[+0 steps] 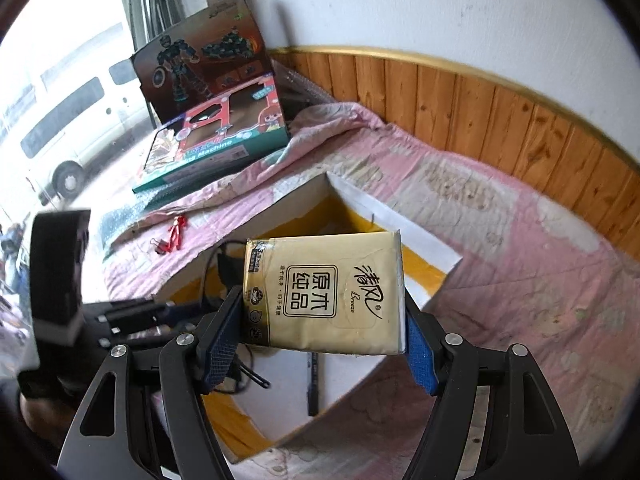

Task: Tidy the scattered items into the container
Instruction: 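Open both grippers to drop the glasses and tissue pack into the box, then withdraw both open grippers up from the box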

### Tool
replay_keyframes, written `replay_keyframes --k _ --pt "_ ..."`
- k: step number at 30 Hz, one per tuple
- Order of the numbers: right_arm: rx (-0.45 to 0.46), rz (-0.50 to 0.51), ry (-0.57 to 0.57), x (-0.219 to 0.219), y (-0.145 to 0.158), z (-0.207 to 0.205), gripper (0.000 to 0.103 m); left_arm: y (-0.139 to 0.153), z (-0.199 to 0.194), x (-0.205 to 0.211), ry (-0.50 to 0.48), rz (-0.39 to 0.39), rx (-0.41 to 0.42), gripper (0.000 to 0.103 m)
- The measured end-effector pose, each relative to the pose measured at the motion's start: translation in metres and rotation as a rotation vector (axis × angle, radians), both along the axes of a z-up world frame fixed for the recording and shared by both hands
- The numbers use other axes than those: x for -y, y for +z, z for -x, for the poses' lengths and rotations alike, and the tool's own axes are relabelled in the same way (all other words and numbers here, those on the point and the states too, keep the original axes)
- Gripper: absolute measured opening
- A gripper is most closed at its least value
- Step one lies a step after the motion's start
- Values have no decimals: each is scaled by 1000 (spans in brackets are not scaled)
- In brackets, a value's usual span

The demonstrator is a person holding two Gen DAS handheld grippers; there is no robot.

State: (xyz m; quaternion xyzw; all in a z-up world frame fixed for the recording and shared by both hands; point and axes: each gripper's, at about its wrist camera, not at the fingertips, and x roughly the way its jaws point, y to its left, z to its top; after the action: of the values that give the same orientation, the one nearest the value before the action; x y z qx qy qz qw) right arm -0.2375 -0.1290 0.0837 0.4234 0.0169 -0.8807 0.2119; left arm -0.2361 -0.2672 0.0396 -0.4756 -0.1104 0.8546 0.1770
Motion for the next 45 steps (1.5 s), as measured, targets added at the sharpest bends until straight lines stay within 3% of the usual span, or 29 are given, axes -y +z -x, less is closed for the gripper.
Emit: replay_keyframes --k 8,15,16,18,19,24,29,45 --pt "115 10 11 4 -43 33 74 -40 19 -5 35 8 144 24" --pt "149 -33 35 7 -69 43 76 -71 25 -5 61 0 256 27" --pt "152 -55 37 8 -74 46 77 -72 25 -4 64 -4 260 32" --pt "151 -100 29 9 -81 49 78 -68 23 -2 81 22 249 72" --pt "152 -103 25 8 -84 50 78 -63 21 -1 88 29 228 78" --pt "152 -89 28 7 -85 49 78 -50 11 12 79 30 182 79" --pt "145 -71 27 7 -75 46 78 -52 12 18 91 23 198 79" --pt "111 -151 49 19 -59 26 78 -46 -2 23 83 8 187 79"
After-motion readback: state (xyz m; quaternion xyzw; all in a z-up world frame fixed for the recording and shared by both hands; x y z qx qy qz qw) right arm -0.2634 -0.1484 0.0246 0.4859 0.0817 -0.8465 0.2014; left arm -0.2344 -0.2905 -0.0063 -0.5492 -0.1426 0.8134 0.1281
